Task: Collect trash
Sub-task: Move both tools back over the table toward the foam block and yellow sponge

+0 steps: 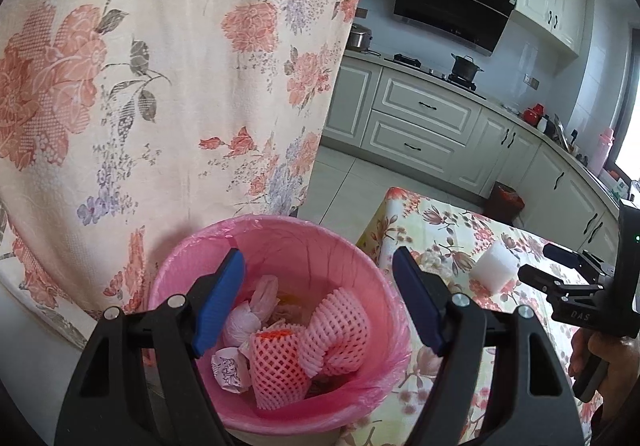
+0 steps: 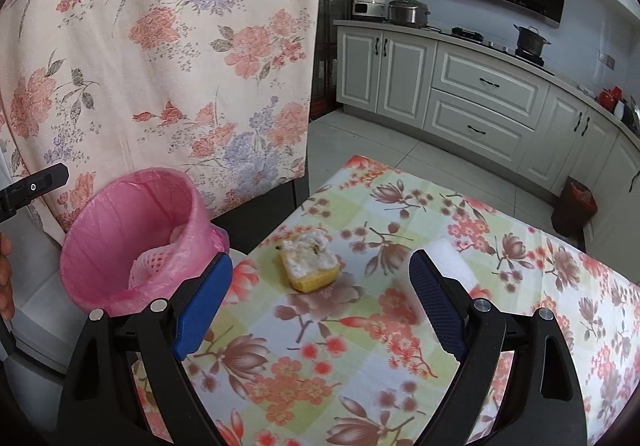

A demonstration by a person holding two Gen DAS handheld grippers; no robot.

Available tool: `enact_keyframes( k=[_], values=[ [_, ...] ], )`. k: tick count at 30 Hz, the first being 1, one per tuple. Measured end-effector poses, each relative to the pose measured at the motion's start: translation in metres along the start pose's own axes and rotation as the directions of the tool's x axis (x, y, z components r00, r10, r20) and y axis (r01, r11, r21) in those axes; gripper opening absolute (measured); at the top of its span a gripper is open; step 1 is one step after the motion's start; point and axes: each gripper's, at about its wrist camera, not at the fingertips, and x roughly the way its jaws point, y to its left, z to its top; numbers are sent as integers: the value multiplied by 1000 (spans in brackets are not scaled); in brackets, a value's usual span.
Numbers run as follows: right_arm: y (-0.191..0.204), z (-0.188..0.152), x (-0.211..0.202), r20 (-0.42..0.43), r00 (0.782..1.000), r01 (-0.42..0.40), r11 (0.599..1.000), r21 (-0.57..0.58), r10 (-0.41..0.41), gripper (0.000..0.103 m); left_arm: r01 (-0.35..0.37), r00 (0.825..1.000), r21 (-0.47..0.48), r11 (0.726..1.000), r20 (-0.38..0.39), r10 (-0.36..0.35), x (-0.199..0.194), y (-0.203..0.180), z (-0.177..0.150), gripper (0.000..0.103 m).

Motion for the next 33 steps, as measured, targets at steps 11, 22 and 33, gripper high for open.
enact_keyframes(
  k=[11,22,33],
  values=[
    [-55,-20,2,-16,999,37,997,67,-36,84,41,998,78,996,-42,-38,25,-58,-1,74],
    [-98,-35,23,-51,998,51,993,106,-46,84,89,991,149,985,-109,-73,67,-116,-8,74],
    [-115,-36,58,-89,995,43,995,91,-35,84,116,977,177,977,-198,-80,125,-154,-16,73]
  ],
)
